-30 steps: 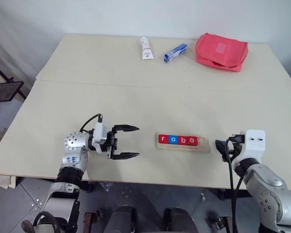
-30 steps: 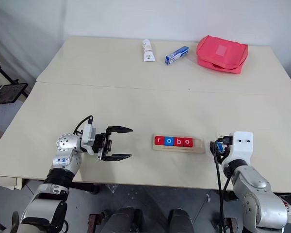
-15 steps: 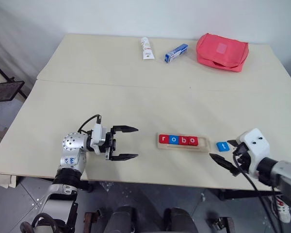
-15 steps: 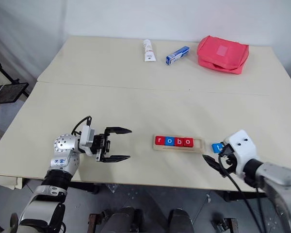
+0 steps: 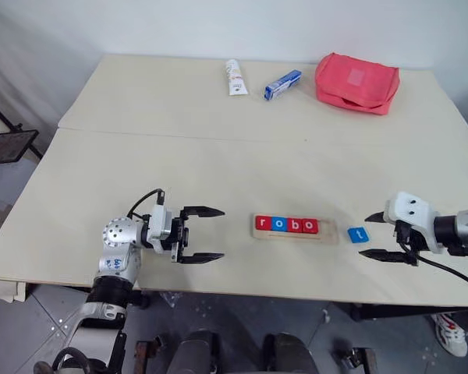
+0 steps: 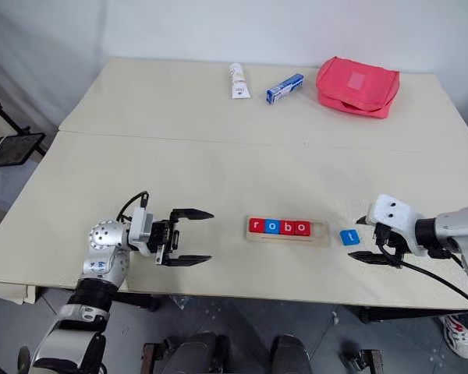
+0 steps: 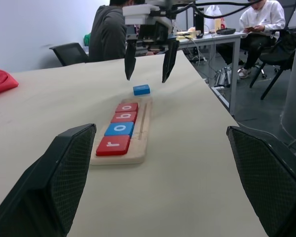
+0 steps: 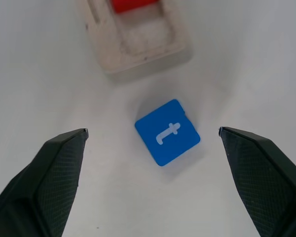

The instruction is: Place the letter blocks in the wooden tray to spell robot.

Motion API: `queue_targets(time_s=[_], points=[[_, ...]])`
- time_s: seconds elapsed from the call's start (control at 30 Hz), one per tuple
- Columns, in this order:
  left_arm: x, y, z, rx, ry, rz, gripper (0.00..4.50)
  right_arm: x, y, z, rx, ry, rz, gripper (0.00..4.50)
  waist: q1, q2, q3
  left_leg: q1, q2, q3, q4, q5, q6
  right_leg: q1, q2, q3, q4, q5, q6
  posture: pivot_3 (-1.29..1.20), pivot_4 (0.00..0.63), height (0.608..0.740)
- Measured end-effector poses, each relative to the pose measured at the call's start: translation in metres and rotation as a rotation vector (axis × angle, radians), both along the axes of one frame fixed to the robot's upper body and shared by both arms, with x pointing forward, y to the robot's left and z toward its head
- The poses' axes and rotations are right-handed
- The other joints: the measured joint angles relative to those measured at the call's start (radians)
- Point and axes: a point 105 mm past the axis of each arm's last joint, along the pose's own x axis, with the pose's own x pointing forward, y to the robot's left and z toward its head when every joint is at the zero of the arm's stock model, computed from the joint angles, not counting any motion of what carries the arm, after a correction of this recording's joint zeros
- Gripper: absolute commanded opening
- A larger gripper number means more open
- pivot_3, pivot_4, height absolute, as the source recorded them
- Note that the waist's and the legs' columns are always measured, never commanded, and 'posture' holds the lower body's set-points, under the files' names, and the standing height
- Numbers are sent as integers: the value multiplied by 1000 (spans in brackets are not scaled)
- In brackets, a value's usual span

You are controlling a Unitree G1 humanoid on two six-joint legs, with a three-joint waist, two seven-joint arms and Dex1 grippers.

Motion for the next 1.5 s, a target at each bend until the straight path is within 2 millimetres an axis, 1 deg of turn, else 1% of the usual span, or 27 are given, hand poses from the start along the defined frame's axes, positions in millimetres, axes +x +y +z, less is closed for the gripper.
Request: queue_targets(time_s=[0.13, 0.23, 0.43, 0.57, 0.73, 0.83, 1.07, 1.2, 1.27, 1.33, 1.4, 1.47, 1.5], points=[[-2, 0, 0, -4, -3, 10, 4500, 11, 2, -10, -33, 8, 63, 4451, 1, 0, 0, 0, 0, 0, 1, 0, 0, 0, 0, 0, 0, 0, 0, 0, 150, 740], [-4, 0, -1, -8, 0, 20, 4500, 17, 3, -10, -57, 6, 111, 4451, -1, 0, 0, 0, 1, 0, 1, 0, 0, 1, 0, -1, 0, 0, 0, 0, 150, 740], [-6, 5, -2, 5, 6, 42, 4500, 17, -1, -12, -77, 4, 140, 4451, 4, -1, 0, 1, 0, -1, 2, 0, 0, 3, 0, -1, 0, 0, 0, 0, 150, 740], [-5, 5, -1, 2, 9, 49, 4500, 18, -2, -13, -69, 15, 131, 4451, 4, -1, 0, 3, 0, -2, 2, 0, 0, 7, 0, -2, -2, 0, 0, 0, 150, 740], [-3, 4, 3, 0, -4, 47, 4500, 17, -7, -14, -64, 45, 117, 4451, 11, -1, 0, 3, 0, -3, 2, 0, 0, 7, 0, -2, -3, 0, 0, 0, 150, 740], [-1, 3, 5, -1, -12, 43, 4500, 17, -8, -13, -61, 64, 107, 3849, 16, -1, 0, 3, 0, -3, 2, 0, 0, 7, 0, -2, -3, 0, 0, 0, 150, 740], [1, 3, 4, -2, -3, 46, 4500, 21, -9, -12, -69, 71, 87, 1490, 18, -1, 0, 3, 0, -2, 2, 0, 0, 7, 0, -2, -4, 0, 0, 0, 150, 740], [1, 3, 3, -2, 0, 48, 4500, 22, -9, -11, -68, 68, 80, 1445, 18, -1, 0, 3, 0, -2, 2, 0, 0, 7, 0, -2, -4, 0, 0, 0, 150, 740], [1, 4, 3, -1, 0, 49, 4500, 24, -6, -7, -72, 55, 64, 1445, 18, -1, 0, 2, 0, -2, 2, 0, 0, 7, 0, -2, -4, 0, 0, 0, 150, 740], [1, 4, 2, -1, 2, 50, 4500, 27, 3, 1, -62, 34, 55, 1445, 16, 0, 0, 2, 0, -2, 2, 0, 0, 6, 0, -2, -4, 0, 0, 0, 150, 740], [0, 4, 1, -1, 6, 50, 4500, 26, 18, 15, -27, 9, 69, 1445, 14, 0, 0, 2, 1, -2, 2, 0, -1, 6, 1, -2, -3, 0, 0, 0, 150, 740], [0, 4, 1, -2, 5, 51, 4500, 23, 28, 21, -3, 1, 84, 1445, 15, 0, 0, 2, 1, -2, 2, 0, -1, 6, 1, -2, -3, 0, 0, 0, 150, 740], [0, 4, 1, -2, 5, 51, 4500, 20, 32, 21, 7, 10, 84, 1445, 15, 0, 0, 2, 1, -2, 2, 0, -1, 6, 1, -2, -3, 0, 0, 0, 150, 740]])
